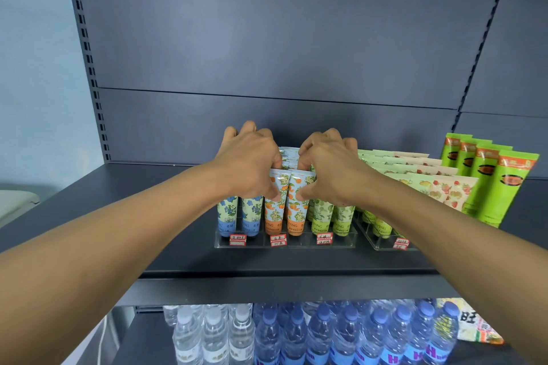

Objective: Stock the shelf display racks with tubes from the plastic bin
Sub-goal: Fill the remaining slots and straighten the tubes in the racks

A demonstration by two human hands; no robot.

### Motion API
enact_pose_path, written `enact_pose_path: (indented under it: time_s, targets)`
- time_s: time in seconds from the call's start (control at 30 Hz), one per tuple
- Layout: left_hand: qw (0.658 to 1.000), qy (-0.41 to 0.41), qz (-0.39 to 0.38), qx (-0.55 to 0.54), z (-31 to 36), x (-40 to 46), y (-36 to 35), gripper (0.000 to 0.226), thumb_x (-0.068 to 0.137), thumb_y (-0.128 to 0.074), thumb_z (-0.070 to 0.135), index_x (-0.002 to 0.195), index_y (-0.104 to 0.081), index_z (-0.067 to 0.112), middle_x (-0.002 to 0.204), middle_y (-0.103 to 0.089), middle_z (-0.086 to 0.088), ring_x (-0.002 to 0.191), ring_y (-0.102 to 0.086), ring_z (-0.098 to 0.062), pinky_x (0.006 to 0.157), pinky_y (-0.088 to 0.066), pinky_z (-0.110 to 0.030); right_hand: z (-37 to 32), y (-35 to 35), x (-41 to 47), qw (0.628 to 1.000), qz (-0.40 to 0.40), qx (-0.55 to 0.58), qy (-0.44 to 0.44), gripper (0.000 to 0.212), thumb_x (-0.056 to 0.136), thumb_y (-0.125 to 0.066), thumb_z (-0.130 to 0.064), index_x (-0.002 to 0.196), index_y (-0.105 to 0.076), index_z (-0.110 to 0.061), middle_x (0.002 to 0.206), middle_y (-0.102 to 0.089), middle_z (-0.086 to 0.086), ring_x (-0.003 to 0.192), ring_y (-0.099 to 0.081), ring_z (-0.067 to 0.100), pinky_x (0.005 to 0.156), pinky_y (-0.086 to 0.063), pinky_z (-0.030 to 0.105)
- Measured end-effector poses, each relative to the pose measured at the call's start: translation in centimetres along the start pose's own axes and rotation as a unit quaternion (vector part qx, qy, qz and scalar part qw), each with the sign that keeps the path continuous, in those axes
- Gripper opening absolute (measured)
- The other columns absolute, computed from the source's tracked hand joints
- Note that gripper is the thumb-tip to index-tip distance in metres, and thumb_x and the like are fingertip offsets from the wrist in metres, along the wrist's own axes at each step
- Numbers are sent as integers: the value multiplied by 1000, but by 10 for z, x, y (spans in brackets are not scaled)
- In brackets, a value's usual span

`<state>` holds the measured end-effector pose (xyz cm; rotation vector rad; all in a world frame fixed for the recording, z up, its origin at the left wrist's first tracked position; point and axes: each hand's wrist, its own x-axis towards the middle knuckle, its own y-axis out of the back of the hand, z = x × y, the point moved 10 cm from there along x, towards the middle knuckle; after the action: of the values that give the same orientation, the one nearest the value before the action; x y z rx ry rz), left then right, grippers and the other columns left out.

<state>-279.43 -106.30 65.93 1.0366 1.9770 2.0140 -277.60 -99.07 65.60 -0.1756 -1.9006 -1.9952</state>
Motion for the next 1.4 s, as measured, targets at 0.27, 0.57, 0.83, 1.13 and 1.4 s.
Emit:
enact_pose_path:
  time_s: [0.27, 0.57, 0.83, 1.13, 1.4]
  targets:
    - [1000, 4, 2, -3, -1, -1, 0, 28, 67, -77, 47, 81, -63, 28, 114, -52, 6, 112, -36, -18, 90, -27, -35, 0, 3, -3, 1000, -1, 1, 1, 43, 73, -76, -43, 110, -64, -25, 129, -45, -1, 124, -31, 21, 100, -27, 38]
    - [999, 34, 8, -17, -35, -19, 33, 45, 63, -79, 47, 101, -60, 35, 115, -48, 6, 111, -35, -17, 88, -26, -34, -25, 27, -6, 996, 47, 62, 42, 41, 72, -77, -39, 109, -62, -30, 131, -43, -6, 125, -29, 18, 104, -27, 37]
    - [996, 70, 1, -50, -67, -44, 8, 47, 63, -79, 48, 101, -58, 31, 116, -48, 4, 112, -37, -18, 92, -29, -33, -62, 19, 7, 995, 48, 43, 76, 38, 72, -77, -40, 105, -64, -27, 131, -38, -4, 125, -24, 18, 102, -19, 34]
    - [996, 45, 58, -45, -63, -40, 12, 39, 64, -81, 43, 96, -66, 28, 114, -47, 5, 109, -35, -16, 87, -27, -30, -67, 5, 15, 997, 24, 9, 71, 32, 75, -75, -38, 98, -69, -17, 137, -38, -4, 129, -22, 19, 104, -18, 36]
    - [997, 35, 56, -26, -59, -39, 12, 38, 66, -79, 44, 98, -65, 29, 113, -49, 6, 107, -36, -15, 86, -28, -31, -63, 3, 15, 997, 26, 31, 62, 31, 76, -75, -37, 97, -71, -15, 136, -38, -7, 124, -19, 16, 101, -18, 33]
